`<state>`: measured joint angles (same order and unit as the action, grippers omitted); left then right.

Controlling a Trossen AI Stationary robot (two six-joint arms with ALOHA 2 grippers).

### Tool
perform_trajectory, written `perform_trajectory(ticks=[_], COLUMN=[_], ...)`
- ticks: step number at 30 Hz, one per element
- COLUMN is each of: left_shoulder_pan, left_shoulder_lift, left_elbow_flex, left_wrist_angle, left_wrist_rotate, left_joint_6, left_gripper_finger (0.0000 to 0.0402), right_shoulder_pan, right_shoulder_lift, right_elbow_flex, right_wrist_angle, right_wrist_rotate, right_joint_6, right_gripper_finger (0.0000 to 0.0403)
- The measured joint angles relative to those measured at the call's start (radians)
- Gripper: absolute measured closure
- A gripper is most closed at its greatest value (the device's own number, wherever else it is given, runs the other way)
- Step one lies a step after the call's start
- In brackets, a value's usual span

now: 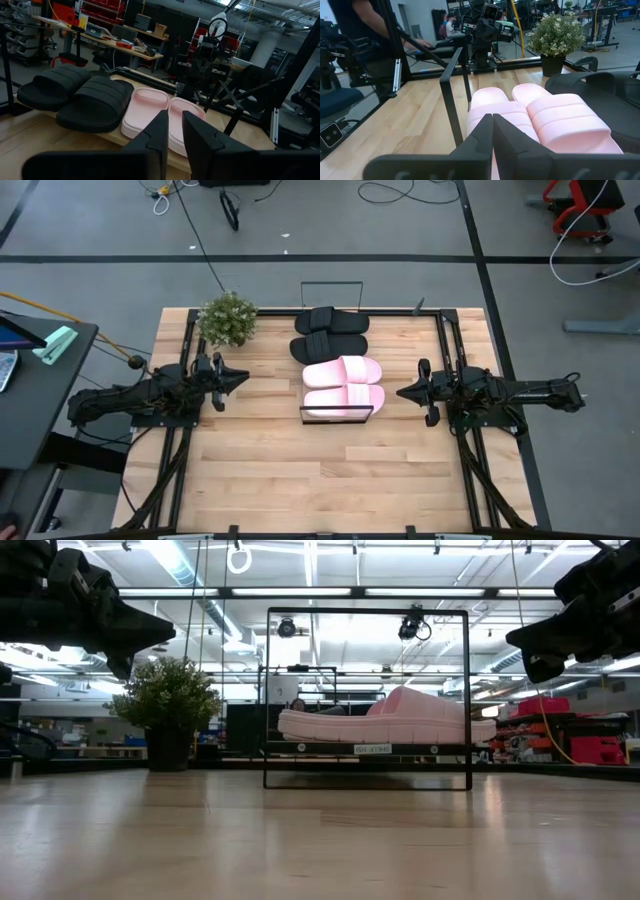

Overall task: Pick and place slides into the shelf
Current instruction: Return to Home Position

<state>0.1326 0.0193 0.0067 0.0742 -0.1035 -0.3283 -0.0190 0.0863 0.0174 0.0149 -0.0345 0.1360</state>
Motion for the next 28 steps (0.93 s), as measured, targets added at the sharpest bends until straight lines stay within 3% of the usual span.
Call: perform_trajectory(ticks=[28], left_shoulder_pan=[0.0], left_shoulder_lift=[0.0], left_elbow_flex=[0.0], left_wrist_angle=[0.0], left_wrist_rotate=[0.0], left_joint_6=[0.0], left_gripper_finger=[0.0336], right_shoulder_pan=[0.0], right_shoulder_lift=[0.0], right_elbow_flex=[0.0], right_wrist_angle=[0.0], right_wrist_rotate=[0.0], right_joint_6=[0.0], right_gripper_finger=[0.0389])
